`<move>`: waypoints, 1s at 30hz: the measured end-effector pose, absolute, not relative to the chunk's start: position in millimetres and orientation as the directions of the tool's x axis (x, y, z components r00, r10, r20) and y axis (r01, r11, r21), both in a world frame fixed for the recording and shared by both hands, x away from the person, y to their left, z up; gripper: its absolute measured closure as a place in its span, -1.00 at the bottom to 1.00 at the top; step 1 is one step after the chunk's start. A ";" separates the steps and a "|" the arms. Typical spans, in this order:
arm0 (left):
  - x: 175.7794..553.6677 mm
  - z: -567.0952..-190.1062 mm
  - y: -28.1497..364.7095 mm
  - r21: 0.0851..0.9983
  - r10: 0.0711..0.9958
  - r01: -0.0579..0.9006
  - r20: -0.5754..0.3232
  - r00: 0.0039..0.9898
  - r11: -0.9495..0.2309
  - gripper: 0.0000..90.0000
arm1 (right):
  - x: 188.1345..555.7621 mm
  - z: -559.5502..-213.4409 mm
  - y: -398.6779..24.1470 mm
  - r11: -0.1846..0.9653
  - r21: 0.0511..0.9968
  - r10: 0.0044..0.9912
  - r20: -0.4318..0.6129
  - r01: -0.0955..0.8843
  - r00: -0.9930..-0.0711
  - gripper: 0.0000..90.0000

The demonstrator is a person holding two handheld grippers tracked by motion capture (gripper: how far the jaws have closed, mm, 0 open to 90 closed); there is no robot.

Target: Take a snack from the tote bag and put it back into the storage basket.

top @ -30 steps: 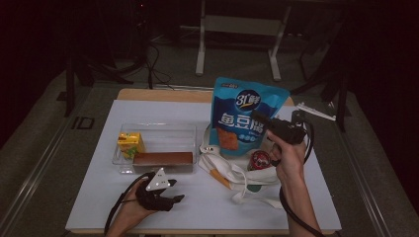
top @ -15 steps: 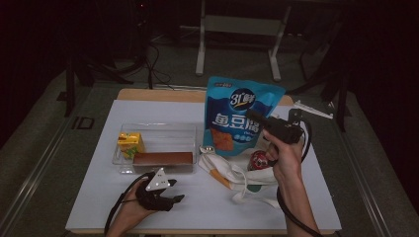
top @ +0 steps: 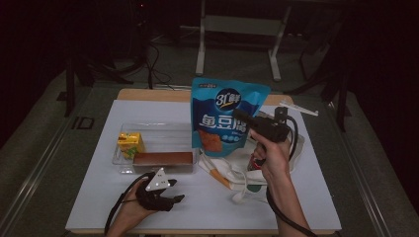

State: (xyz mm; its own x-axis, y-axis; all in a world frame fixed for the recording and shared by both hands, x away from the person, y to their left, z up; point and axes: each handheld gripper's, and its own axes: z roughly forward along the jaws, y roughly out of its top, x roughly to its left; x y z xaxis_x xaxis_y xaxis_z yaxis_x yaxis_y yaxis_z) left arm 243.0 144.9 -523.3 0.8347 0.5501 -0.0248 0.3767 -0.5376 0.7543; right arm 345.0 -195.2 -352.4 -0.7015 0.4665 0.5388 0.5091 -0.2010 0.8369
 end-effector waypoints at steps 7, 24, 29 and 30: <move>241.8 -523.6 146.5 0.759 0.555 0.379 -0.029 0.832 -0.529 -0.11 | 346.0 -353.3 -183.1 -0.192 0.837 0.457 0.539 0.513 -0.708 1.00; 241.3 -524.5 145.6 0.759 0.551 0.375 -0.025 0.834 -0.533 -0.10 | 347.2 -355.1 -161.0 -0.183 0.835 0.430 0.542 0.518 -0.722 1.00; 240.1 -524.8 145.1 0.760 0.551 0.377 -0.030 0.834 -0.529 -0.10 | 347.1 -353.5 -153.5 -0.181 0.836 0.422 0.542 0.519 -0.727 1.00; 239.8 -524.8 145.1 0.761 0.551 0.377 -0.031 0.834 -0.529 -0.10 | 347.5 -353.5 -152.1 -0.183 0.834 0.418 0.545 0.520 -0.727 1.00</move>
